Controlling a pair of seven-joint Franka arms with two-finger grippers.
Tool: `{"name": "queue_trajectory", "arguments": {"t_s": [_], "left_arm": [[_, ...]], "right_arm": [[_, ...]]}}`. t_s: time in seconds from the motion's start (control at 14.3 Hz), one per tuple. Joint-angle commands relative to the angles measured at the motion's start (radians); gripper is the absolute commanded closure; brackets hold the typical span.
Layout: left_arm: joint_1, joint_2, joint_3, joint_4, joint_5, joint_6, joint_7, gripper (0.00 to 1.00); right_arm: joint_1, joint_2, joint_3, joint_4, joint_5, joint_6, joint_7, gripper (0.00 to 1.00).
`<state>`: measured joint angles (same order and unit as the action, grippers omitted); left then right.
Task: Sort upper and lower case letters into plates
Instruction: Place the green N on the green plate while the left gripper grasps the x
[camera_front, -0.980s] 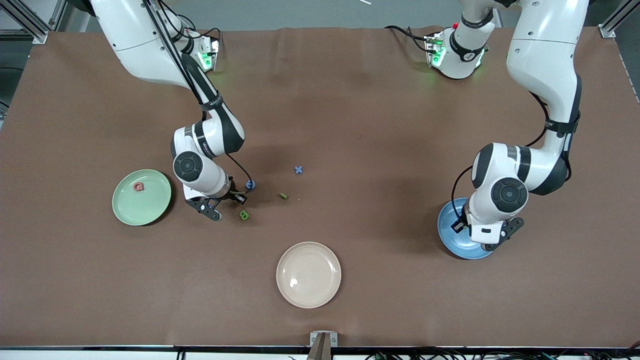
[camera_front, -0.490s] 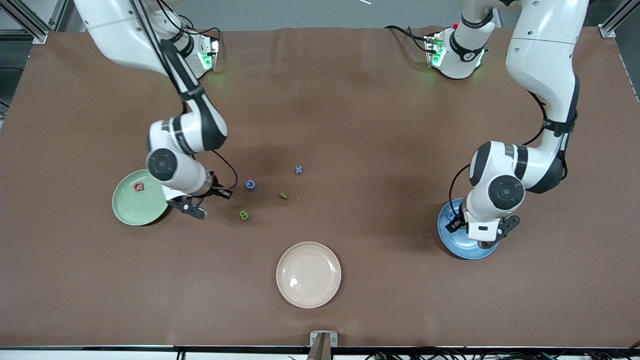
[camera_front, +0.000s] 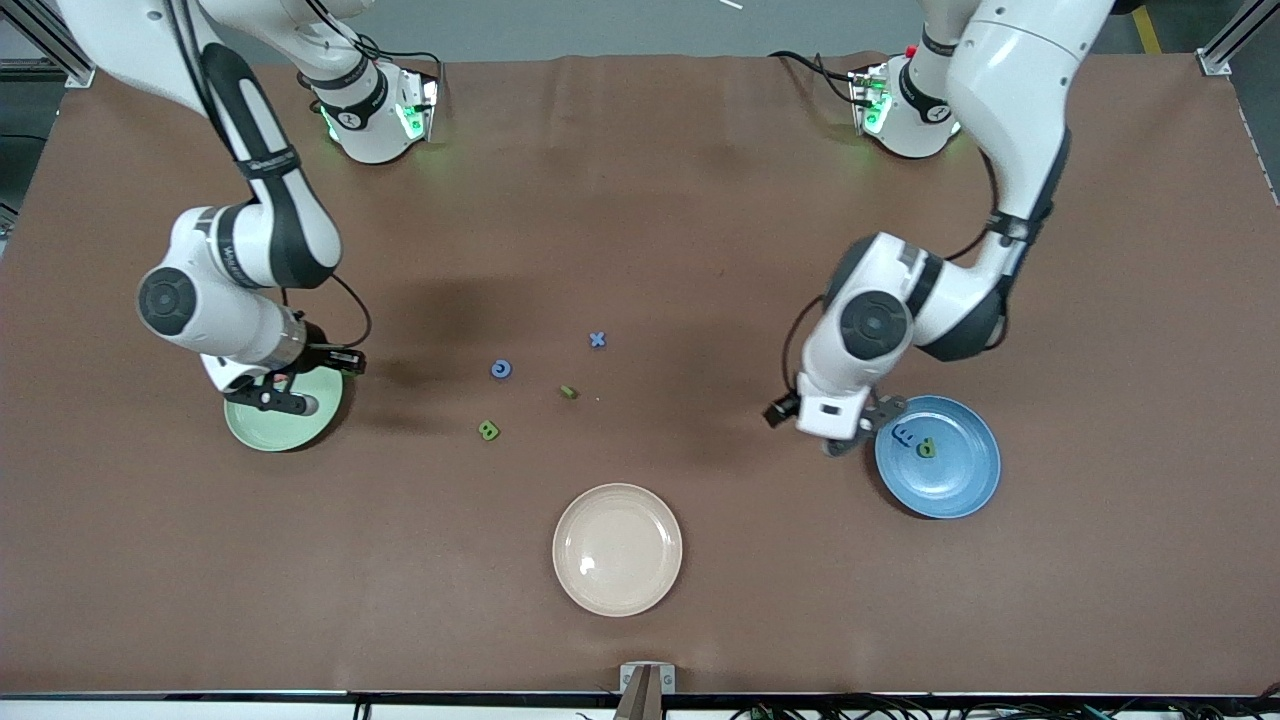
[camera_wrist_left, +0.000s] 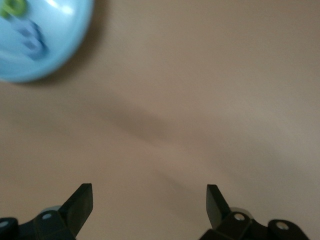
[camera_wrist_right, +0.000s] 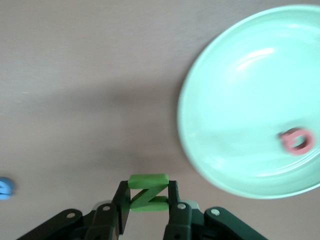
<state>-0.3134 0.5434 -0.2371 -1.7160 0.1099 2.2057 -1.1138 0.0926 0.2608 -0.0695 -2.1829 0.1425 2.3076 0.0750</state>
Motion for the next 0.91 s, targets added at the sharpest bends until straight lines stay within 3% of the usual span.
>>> {"name": "queue_trajectory", "arguments": {"t_s": [0.0, 0.14, 0.35, 0.7, 0.84], "left_arm": [[-0.122, 0.044, -0.008, 0.074, 0.010, -0.007, -0.098, 0.01], [-0.208, 0.110, -0.001, 0.151, 0.011, -0.007, -0.145, 0.05], [-0.282, 0.194, 0.008, 0.240, 0.011, -0.007, -0.149, 0.12], [-0.383, 0.331, 0.030, 0.401, 0.010, -0.007, -0.149, 0.23], [-0.446, 0.359, 0.067, 0.423, 0.010, -0.007, -0.149, 0.25]], "right_arm": [[-0.074, -0.025, 0.016, -0.060, -0.001, 0.059, -0.124, 0.86], [-0.099, -0.012, 0.016, -0.066, -0.009, 0.075, -0.168, 0.86], [-0.137, 0.035, 0.016, -0.060, -0.090, 0.105, -0.176, 0.85], [-0.140, 0.115, 0.016, -0.063, -0.100, 0.200, -0.178, 0.83], [-0.140, 0.115, 0.016, -0.061, -0.098, 0.199, -0.178, 0.80]]}}
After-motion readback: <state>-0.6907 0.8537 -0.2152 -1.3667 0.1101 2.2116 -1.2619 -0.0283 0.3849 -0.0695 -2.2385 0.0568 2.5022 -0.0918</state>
